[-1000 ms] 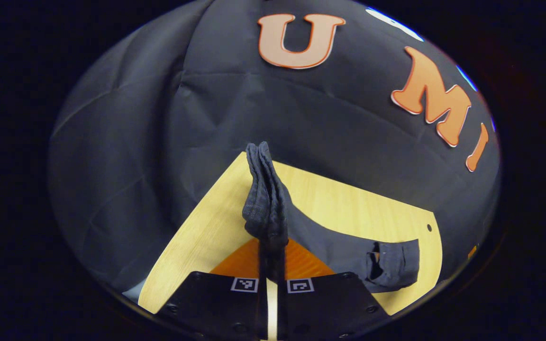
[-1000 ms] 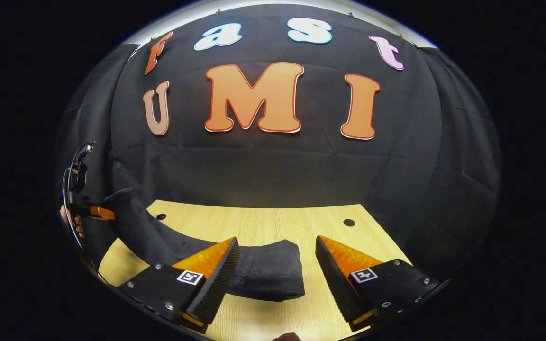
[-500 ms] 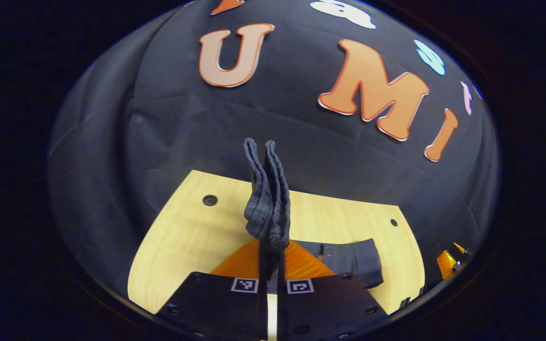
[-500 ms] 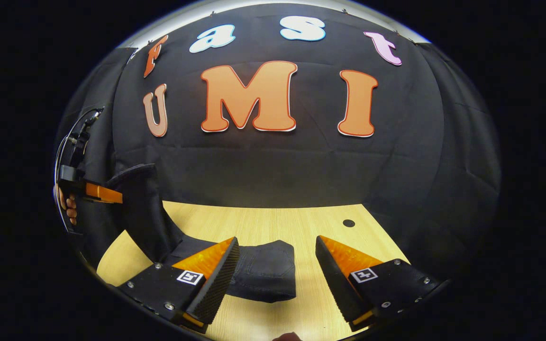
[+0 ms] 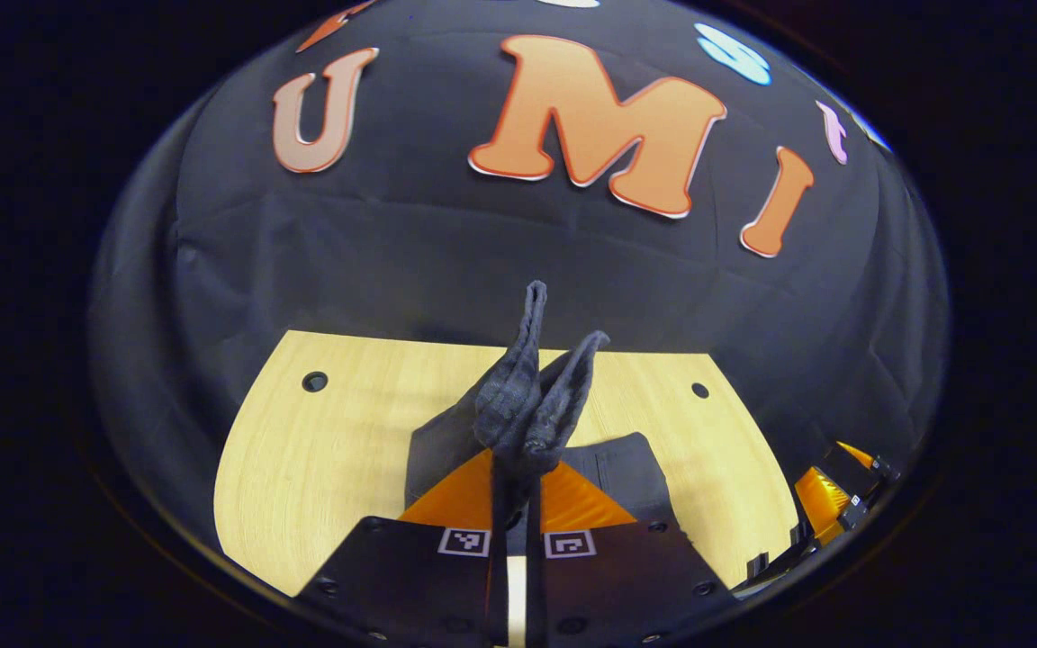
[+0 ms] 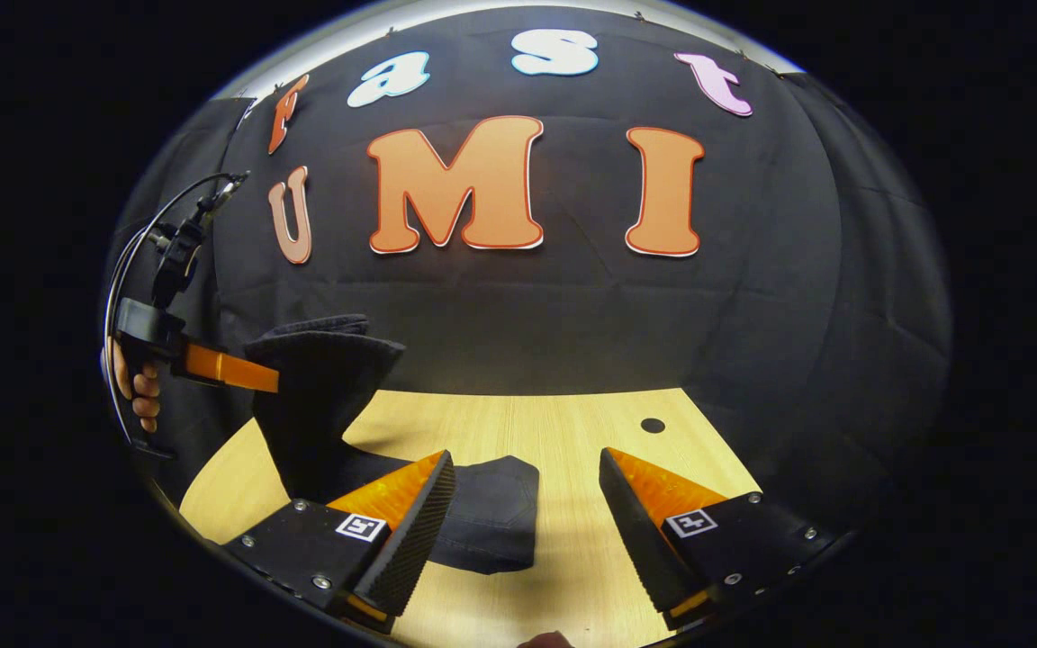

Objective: Grasp the waist and the cuffs of the jeans and fold them to make the two legs overlap; first hold the waist and fold one-third of the jeans toward the cuffs, then hold the cuffs and fold the remaining one-third in the same direction to finish folding.

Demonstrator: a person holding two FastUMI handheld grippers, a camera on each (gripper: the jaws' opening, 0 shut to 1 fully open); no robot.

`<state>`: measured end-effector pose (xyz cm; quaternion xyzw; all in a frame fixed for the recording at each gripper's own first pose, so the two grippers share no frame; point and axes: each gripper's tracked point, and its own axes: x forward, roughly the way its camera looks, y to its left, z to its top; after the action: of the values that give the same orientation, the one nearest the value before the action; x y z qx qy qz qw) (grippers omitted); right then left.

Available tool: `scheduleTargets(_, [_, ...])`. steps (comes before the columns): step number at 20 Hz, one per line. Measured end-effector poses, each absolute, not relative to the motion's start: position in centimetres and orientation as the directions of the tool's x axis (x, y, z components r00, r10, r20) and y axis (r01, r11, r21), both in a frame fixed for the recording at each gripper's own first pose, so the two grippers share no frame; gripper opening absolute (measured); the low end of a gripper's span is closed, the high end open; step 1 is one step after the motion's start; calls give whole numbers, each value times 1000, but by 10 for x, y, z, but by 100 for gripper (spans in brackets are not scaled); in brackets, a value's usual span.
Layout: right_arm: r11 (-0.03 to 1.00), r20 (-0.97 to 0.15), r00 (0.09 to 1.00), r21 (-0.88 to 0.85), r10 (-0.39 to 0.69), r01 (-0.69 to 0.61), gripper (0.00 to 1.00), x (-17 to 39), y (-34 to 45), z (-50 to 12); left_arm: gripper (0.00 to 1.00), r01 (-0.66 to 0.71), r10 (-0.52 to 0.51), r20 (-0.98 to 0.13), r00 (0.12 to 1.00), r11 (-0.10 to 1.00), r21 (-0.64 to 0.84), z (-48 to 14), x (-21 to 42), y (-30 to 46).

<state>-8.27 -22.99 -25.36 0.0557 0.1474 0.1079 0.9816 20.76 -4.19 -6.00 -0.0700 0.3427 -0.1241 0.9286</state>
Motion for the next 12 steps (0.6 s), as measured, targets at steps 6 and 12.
scheduleTargets(6, [968,-293,928,168,229,-186,97,-73,-262,-273,7,185,-259,-660,705,966,-182,-75,212,-93])
scheduleTargets(12, [965,-312,922,194,232,-177,97,-64,-286,-290,8,225,-259,-710,655,964,-144,-104,208,-154])
